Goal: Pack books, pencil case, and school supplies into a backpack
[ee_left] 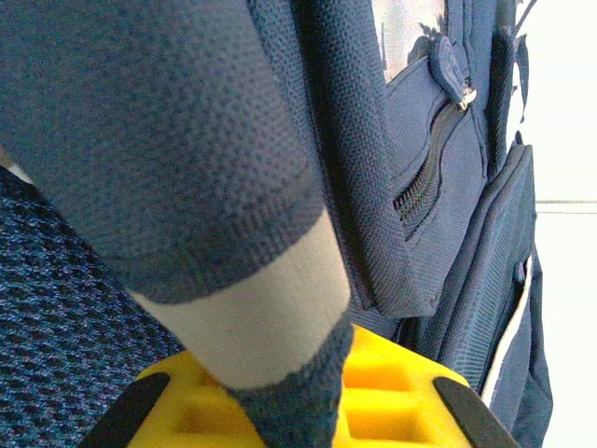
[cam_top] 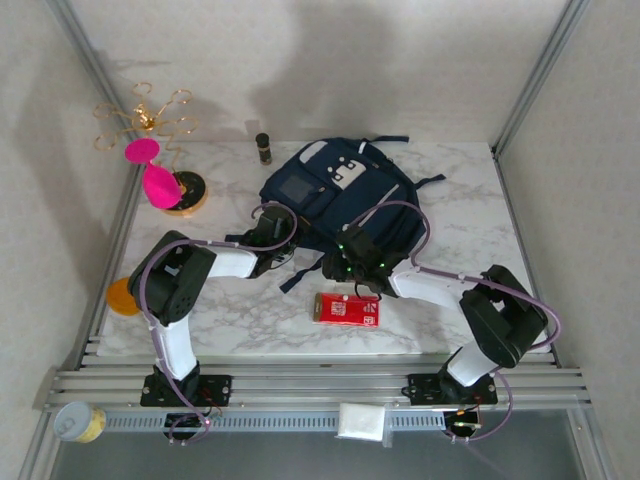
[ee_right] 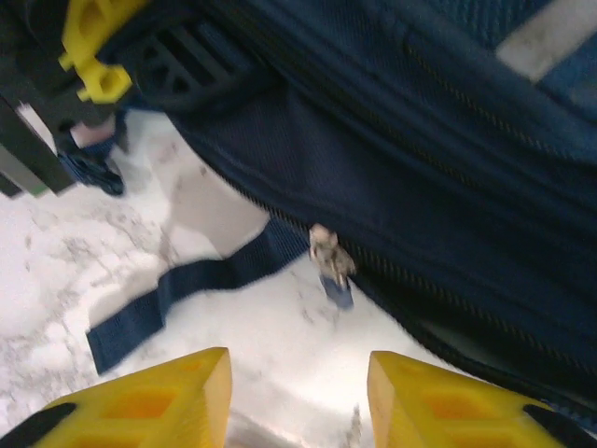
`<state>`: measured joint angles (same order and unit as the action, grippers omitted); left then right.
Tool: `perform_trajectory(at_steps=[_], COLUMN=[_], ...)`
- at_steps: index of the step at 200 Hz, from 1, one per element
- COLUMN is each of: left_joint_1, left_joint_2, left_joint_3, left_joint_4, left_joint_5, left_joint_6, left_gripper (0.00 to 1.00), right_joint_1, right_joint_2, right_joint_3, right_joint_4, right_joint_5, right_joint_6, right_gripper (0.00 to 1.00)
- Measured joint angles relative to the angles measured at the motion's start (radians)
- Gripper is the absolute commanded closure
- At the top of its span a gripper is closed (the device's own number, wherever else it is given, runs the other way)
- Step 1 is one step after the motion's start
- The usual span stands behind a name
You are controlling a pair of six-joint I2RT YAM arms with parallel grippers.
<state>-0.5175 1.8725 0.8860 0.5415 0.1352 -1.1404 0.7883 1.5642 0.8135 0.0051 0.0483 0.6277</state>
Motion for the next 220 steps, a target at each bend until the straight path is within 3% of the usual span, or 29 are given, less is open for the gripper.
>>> perform_trajectory(at_steps=[60,142,220], left_joint_1=[-0.005,-0.005,-0.011], left_joint_2=[-0.002,-0.002,-0.002], left_joint_3=[0.000,0.011,0.011], left_joint_4=[-0.005,-0.024,-0.024], left_joint_5=[-0.004,-0.004,-0.006], left_joint_6=[0.000,0.000,0.000], left_gripper=[1.00,1.00,1.00], right_joint_1=[-0.010,0.021,0.005], right_joint_2=[0.022,0.008,0.134], right_joint_3=[-0.121,-0.262,-0.194], right_joint_4=[0.260,0.439,0.516], right_joint_5=[-0.004,0.037,0.073], right_joint_6=[0.011,0.011,-0.015], right_gripper=[0.53,0.49,0.53])
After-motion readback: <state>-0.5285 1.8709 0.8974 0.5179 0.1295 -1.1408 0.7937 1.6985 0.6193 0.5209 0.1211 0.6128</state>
